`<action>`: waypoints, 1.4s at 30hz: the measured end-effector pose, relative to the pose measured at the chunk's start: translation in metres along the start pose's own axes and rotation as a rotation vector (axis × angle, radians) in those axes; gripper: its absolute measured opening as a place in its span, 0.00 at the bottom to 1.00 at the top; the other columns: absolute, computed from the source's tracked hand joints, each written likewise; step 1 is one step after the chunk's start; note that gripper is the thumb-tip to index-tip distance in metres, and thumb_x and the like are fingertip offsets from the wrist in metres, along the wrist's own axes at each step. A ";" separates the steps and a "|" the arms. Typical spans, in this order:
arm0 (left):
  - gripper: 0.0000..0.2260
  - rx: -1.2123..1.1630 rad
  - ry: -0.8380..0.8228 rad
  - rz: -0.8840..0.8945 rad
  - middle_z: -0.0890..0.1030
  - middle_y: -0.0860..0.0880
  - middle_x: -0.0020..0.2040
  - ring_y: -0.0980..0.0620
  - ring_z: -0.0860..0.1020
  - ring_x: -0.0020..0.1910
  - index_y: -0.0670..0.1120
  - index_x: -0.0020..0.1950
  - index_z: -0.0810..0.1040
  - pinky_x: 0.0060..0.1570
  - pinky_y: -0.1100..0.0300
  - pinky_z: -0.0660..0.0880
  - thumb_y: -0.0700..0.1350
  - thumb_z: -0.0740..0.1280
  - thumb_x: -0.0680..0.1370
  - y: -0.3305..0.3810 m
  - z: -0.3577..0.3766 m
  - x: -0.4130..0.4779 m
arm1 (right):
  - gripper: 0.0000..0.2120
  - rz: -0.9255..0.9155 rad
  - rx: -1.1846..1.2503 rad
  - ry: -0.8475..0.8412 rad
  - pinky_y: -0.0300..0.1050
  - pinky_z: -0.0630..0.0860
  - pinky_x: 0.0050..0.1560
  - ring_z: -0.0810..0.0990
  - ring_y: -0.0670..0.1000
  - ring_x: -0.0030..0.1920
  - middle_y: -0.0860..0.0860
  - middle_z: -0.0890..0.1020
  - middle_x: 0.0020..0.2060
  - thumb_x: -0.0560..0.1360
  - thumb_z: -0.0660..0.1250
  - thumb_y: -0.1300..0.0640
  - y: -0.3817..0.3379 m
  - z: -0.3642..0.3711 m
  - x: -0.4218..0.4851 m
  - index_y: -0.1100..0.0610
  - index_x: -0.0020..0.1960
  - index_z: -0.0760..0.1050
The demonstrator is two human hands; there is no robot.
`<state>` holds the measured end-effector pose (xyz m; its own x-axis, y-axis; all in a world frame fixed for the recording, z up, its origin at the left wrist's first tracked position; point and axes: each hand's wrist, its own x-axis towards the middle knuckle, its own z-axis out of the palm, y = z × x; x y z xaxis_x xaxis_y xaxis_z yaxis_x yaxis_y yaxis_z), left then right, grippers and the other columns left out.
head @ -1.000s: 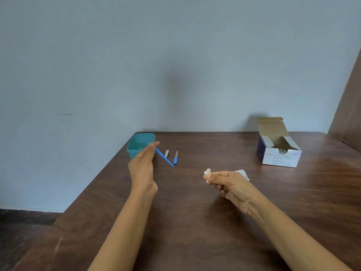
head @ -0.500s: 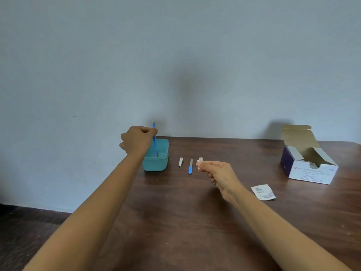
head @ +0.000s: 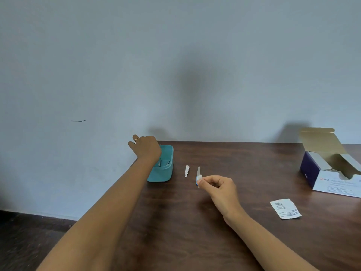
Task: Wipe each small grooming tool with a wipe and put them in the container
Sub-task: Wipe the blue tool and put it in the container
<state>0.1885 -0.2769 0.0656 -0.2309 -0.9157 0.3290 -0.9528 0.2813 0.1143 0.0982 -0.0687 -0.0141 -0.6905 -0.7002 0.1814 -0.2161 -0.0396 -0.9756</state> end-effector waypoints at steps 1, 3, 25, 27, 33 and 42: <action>0.04 0.031 -0.017 0.006 0.79 0.44 0.54 0.42 0.63 0.68 0.46 0.43 0.71 0.63 0.49 0.63 0.44 0.63 0.76 0.001 0.002 0.001 | 0.06 -0.001 -0.013 -0.004 0.39 0.75 0.42 0.82 0.46 0.41 0.46 0.85 0.34 0.70 0.74 0.51 0.000 0.001 0.000 0.50 0.35 0.84; 0.02 0.077 -0.049 0.015 0.79 0.45 0.54 0.42 0.62 0.69 0.46 0.45 0.73 0.65 0.49 0.61 0.41 0.62 0.76 0.003 0.005 0.001 | 0.05 0.000 -0.024 -0.005 0.38 0.74 0.41 0.82 0.45 0.40 0.45 0.85 0.34 0.70 0.74 0.51 0.001 0.001 0.000 0.50 0.35 0.84; 0.13 0.218 0.025 0.097 0.72 0.41 0.62 0.40 0.65 0.66 0.41 0.60 0.75 0.61 0.52 0.66 0.38 0.63 0.76 0.011 0.005 -0.006 | 0.06 0.025 0.136 0.047 0.34 0.74 0.44 0.81 0.44 0.41 0.49 0.86 0.37 0.71 0.73 0.53 -0.004 -0.002 -0.002 0.53 0.37 0.84; 0.09 0.152 0.139 0.185 0.74 0.41 0.58 0.41 0.70 0.61 0.40 0.55 0.77 0.55 0.53 0.68 0.37 0.62 0.76 0.021 -0.005 -0.008 | 0.04 0.045 0.242 0.103 0.27 0.73 0.41 0.81 0.42 0.42 0.50 0.86 0.39 0.72 0.73 0.56 -0.007 -0.005 -0.001 0.56 0.40 0.84; 0.11 -0.307 -0.097 0.323 0.79 0.43 0.50 0.43 0.79 0.48 0.40 0.52 0.78 0.40 0.58 0.70 0.46 0.63 0.76 0.065 -0.016 -0.054 | 0.03 0.173 0.558 0.239 0.35 0.69 0.38 0.75 0.40 0.33 0.44 0.85 0.38 0.73 0.72 0.57 -0.007 -0.012 0.004 0.56 0.41 0.83; 0.19 0.035 -0.367 0.304 0.73 0.41 0.66 0.42 0.71 0.65 0.40 0.69 0.69 0.59 0.51 0.71 0.44 0.62 0.79 0.095 0.012 -0.111 | 0.05 0.244 0.766 0.263 0.33 0.67 0.33 0.72 0.39 0.31 0.41 0.85 0.37 0.72 0.71 0.59 -0.003 -0.018 0.009 0.57 0.48 0.81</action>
<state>0.1212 -0.1516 0.0286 -0.5485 -0.8361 -0.0107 -0.8359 0.5480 0.0305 0.0801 -0.0617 -0.0075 -0.8155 -0.5672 -0.1149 0.4222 -0.4472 -0.7885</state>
